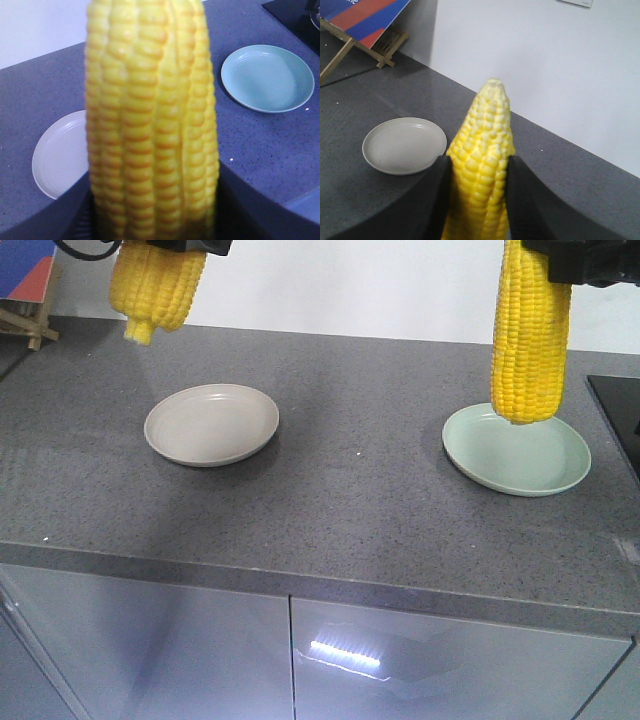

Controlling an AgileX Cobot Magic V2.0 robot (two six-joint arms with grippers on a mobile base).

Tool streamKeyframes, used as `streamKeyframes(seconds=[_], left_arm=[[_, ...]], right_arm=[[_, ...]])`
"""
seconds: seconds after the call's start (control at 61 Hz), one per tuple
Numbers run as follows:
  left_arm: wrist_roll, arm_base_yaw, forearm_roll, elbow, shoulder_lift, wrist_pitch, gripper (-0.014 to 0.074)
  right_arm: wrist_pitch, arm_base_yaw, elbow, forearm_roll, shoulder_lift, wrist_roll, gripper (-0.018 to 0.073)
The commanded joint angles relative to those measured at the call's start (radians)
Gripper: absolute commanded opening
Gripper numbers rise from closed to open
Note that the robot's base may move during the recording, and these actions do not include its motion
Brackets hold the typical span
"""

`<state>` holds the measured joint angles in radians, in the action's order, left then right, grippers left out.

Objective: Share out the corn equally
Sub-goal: 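Align the base in front of the two empty plates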

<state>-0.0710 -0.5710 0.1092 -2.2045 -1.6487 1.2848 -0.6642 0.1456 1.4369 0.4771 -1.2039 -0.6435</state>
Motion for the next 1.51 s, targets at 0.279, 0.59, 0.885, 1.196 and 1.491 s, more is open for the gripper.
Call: streamKeyframes(seconds=[0.279, 0.59, 0.885, 1.196, 1.491], left_arm=[[-0.008, -0.001, 0.003, -0.025, 0.036, -0.034, -0.0006], [-0.008, -0.001, 0.003, -0.025, 0.036, -0.034, -0.0006], [-0.008, -0.001, 0.003, -0.025, 0.036, -0.034, -0.0006], [-0.008, -0.001, 0.003, -0.025, 0.036, -0.034, -0.0006], [-0.008, -0.001, 0.003, -0.025, 0.036, -0.034, -0.0006]], right_arm=[[0.066, -0.007, 0.031, 0.020, 0.023, -0.005, -0.0006], [0.066, -0.007, 0.031, 0.020, 0.023, -0.005, -0.0006], [0.066, -0.007, 0.031, 0.020, 0.023, -0.005, -0.0006], [0.066, -0.007, 0.031, 0.020, 0.023, -0.005, -0.0006], [0.066, -0.007, 0.031, 0.020, 0.023, -0.005, -0.0006]])
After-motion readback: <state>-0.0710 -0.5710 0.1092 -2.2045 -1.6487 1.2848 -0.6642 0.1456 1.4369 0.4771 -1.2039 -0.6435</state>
